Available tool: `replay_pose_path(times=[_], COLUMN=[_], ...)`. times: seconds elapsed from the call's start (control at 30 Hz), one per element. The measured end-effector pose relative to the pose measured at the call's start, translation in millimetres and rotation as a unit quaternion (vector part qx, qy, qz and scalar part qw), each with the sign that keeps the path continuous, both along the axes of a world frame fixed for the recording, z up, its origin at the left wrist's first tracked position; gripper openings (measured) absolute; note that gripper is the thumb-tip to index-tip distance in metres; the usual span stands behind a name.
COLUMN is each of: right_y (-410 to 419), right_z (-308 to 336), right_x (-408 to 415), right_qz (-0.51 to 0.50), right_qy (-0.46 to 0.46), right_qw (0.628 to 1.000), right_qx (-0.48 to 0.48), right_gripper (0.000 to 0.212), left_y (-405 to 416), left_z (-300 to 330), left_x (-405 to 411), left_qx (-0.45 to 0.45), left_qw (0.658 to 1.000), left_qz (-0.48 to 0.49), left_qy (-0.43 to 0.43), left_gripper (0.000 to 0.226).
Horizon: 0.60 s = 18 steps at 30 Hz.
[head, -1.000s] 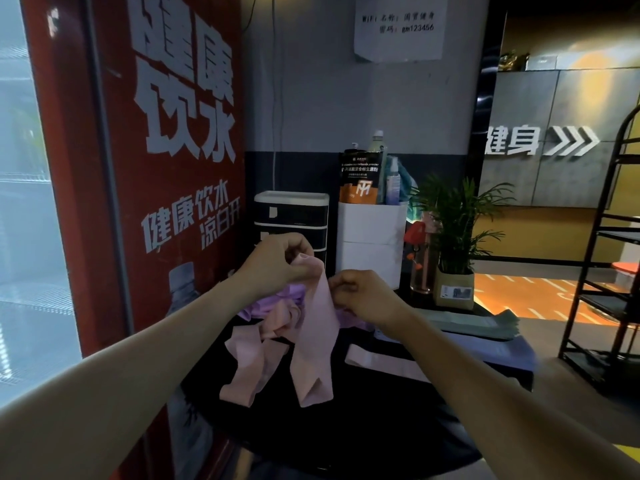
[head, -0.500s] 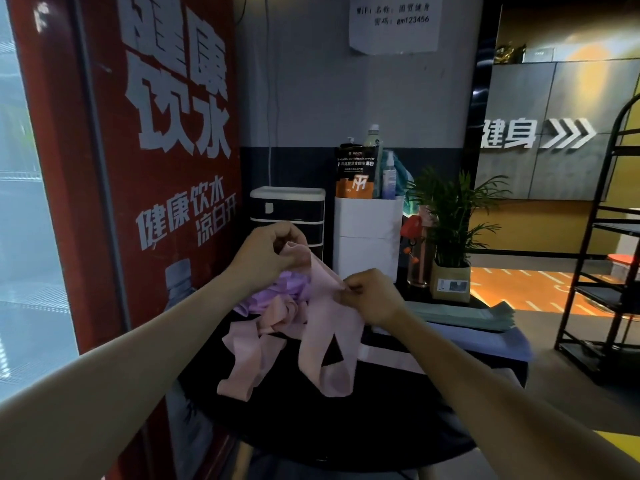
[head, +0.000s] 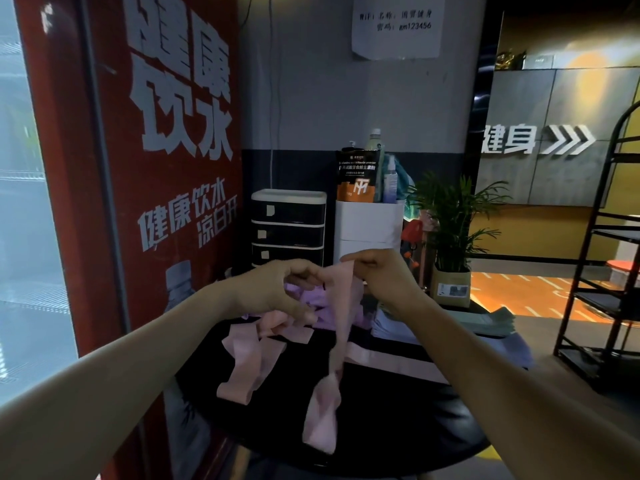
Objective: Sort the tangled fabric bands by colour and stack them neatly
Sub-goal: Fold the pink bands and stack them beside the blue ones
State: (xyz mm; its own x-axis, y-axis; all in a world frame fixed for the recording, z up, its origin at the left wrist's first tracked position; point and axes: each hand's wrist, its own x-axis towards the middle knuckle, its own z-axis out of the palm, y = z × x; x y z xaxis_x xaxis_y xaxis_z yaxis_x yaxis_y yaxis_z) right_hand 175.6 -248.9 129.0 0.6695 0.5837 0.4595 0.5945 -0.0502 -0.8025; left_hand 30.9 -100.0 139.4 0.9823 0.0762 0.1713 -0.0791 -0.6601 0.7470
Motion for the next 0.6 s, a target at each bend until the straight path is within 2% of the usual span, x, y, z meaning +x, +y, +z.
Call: replay_pose_path(times=[0.1,0.17,0.27,0.37,0.5,0.6], right_y=[1.1,1.1,-1.5,-3.9,-6.9,-8.1], right_z=[3.8,7.6,12.5,15.3,16.3,16.3], right_x=[-7.3,-10.6,-12.6,-9.8,-7.6,-9.0], right_qz=[0.021,0.030,0.037,0.030,0.029,0.042], right_qy=[0.050,0.073,0.087,0.086,0.090,0.095], right_qw=[0.998,0.996,0.994,0.994,0.992,0.991], right_qx=[0.021,0.039,0.057,0.068,0.084,0.084], right_gripper=[0.025,0.026,0.022,0.021,0.018,0.015], left_y=[-3.9,-6.5,-14.5,-19.2,-20.1,-20.7], left_z=[-5.6,-8.9,-12.3,-14.2,-15.3,-12.0], left_x=[12.8,20.8,26.5,30.6,31.8,33.1], left_qx=[-0.093,-0.119,-0.144,-0.139,-0.166,-0.194], left_qw=[0.977,0.966,0.972,0.974,0.966,0.957], left_qz=[0.139,0.184,0.154,0.146,0.143,0.151], left_qy=[-0.132,-0.136,-0.100,-0.106,-0.134,-0.156], left_gripper=[0.038,0.041,0.043,0.040,0.015,0.008])
